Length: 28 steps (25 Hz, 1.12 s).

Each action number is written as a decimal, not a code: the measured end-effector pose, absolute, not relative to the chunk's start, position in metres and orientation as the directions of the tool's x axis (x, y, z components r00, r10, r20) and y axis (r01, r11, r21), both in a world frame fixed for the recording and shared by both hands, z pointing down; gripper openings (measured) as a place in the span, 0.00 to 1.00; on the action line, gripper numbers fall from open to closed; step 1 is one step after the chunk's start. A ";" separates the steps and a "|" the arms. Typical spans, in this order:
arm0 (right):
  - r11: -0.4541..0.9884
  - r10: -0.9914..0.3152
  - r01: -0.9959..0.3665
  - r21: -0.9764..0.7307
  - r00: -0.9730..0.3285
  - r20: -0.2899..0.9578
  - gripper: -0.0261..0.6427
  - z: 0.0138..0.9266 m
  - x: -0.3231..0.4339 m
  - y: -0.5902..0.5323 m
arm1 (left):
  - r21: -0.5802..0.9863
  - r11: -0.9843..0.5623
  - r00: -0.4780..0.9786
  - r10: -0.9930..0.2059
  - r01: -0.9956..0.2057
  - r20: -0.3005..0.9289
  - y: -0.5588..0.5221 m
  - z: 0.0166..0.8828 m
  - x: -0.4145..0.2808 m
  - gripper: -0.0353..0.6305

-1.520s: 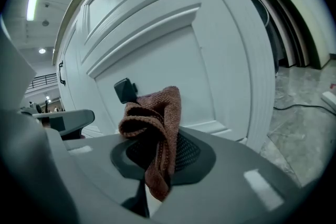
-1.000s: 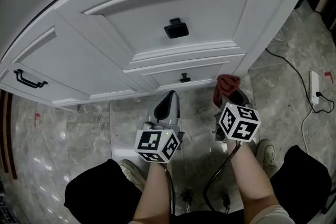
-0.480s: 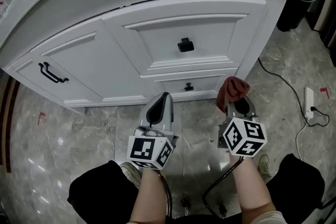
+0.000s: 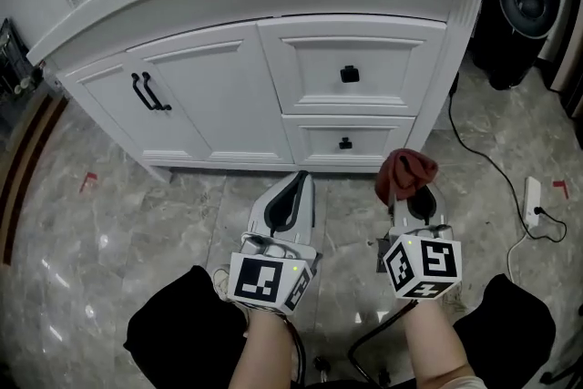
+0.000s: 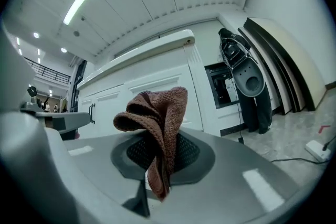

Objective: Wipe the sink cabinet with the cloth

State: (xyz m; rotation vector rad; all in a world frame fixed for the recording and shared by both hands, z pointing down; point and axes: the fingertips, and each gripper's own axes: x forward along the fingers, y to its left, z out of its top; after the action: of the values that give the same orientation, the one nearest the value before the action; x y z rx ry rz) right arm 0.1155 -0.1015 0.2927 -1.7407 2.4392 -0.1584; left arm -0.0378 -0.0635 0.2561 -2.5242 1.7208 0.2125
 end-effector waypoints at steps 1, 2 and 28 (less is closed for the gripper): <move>0.327 -0.945 -0.931 -0.165 -0.321 -0.059 0.16 0.287 0.116 -0.090 | 0.011 -0.364 0.358 -0.920 -0.931 -0.158 -0.051 0.252 -0.037 0.05; 0.329 -0.944 -0.930 -0.166 -0.322 -0.067 0.16 0.282 0.117 -0.077 | 0.003 -0.362 0.357 -0.921 -0.932 -0.156 -0.039 0.249 -0.037 0.05; 0.315 -0.949 -0.947 -0.059 -0.312 -0.054 0.16 0.262 0.109 0.098 | -0.010 -0.427 0.419 -0.883 -0.904 -0.212 0.121 0.226 -0.032 0.05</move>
State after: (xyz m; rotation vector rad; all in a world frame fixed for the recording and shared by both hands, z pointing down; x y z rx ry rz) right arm 0.1089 0.0981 0.2617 -1.7941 2.4825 -0.0240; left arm -0.0323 0.1205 0.2256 -2.5414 1.6081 0.2638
